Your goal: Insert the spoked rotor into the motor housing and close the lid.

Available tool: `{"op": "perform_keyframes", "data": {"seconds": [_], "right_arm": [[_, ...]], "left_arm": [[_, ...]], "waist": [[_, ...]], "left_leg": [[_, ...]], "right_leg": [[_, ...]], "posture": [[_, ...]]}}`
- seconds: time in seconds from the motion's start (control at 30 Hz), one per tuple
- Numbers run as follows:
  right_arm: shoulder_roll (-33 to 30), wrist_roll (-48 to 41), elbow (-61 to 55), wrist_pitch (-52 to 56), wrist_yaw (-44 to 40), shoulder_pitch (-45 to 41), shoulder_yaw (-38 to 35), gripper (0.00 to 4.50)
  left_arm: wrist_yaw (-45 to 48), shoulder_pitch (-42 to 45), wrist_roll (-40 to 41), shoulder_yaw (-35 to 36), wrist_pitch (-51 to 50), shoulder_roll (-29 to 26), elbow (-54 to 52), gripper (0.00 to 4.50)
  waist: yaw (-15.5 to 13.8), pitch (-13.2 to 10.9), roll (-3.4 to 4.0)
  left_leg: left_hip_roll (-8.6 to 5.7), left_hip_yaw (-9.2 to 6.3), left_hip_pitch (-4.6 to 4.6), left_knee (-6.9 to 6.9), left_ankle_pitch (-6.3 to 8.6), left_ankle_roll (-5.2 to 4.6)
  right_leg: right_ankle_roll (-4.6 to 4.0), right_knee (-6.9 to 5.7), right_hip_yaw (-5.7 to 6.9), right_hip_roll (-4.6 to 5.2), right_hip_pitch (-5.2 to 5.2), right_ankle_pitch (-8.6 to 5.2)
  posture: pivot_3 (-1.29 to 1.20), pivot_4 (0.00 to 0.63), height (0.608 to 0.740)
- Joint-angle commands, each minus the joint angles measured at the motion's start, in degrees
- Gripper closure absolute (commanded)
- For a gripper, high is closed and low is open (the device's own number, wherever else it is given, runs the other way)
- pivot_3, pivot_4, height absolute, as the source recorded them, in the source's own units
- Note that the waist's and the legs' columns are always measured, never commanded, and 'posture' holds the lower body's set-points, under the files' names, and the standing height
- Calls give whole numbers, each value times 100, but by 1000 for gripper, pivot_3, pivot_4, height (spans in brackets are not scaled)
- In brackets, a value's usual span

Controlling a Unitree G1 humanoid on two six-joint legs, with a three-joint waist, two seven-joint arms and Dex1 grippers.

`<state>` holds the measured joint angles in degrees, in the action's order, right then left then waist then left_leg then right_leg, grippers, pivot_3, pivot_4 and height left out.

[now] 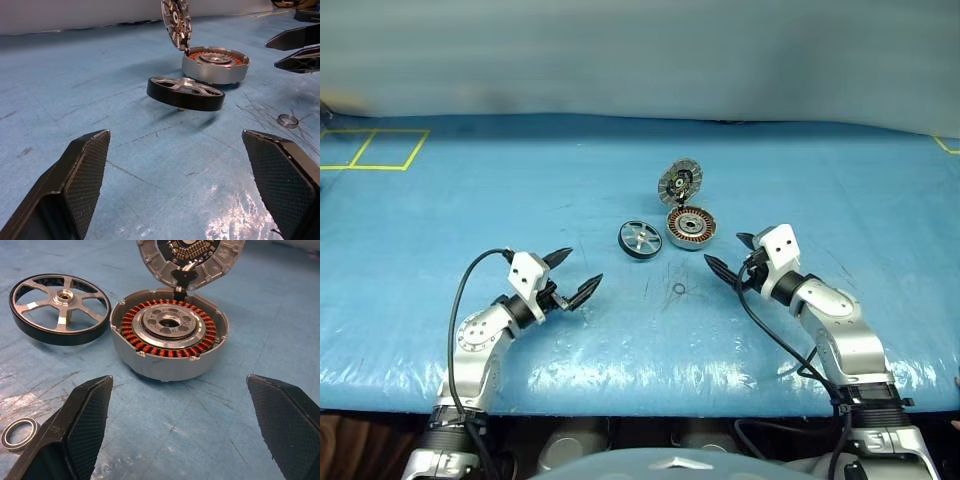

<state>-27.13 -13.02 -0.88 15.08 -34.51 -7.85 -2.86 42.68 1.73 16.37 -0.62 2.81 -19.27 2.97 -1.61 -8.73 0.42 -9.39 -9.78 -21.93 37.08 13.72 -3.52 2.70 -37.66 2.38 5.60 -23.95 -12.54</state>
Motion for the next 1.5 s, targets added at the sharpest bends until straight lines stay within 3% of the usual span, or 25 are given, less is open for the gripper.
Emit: {"op": "perform_keyframes", "data": {"seconds": [0.03,0.93,1.17,1.37,1.5], "right_arm": [[-94,62,-171,-156,-74,-144,-8,27],[-178,105,-98,-138,-483,-226,140,27],[-511,290,-195,17,-762,-248,361,27],[-1483,1062,28,184,-1404,-1003,1033,27],[-1654,1477,447,121,-1980,-1972,1630,27]], "left_arm": [[5,66,10,-4,24,-6,-123,0],[122,287,61,28,-20,8,60,0],[112,338,23,13,41,33,146,0],[89,319,-15,-29,85,95,198,0],[84,289,-33,-55,98,135,210,0]], "waist": [[0,0,0],[-6,-1,-1],[-6,-1,-1],[6,-3,-4],[44,-7,-11]], "left_leg": [[0,1,0,0,0,0],[0,4,0,0,2,-1],[0,5,0,1,4,0],[1,18,-1,5,6,-2],[8,24,-1,7,10,7]], "right_leg": [[1,0,0,0,0,0],[-3,3,-3,-1,-1,4],[-3,3,-3,0,-1,4],[14,5,-10,0,-2,1],[25,4,-9,-1,-3,-5]], "posture": [[0,150,740],[0,150,740],[0,150,740],[0,150,740],[0,150,740]]}}
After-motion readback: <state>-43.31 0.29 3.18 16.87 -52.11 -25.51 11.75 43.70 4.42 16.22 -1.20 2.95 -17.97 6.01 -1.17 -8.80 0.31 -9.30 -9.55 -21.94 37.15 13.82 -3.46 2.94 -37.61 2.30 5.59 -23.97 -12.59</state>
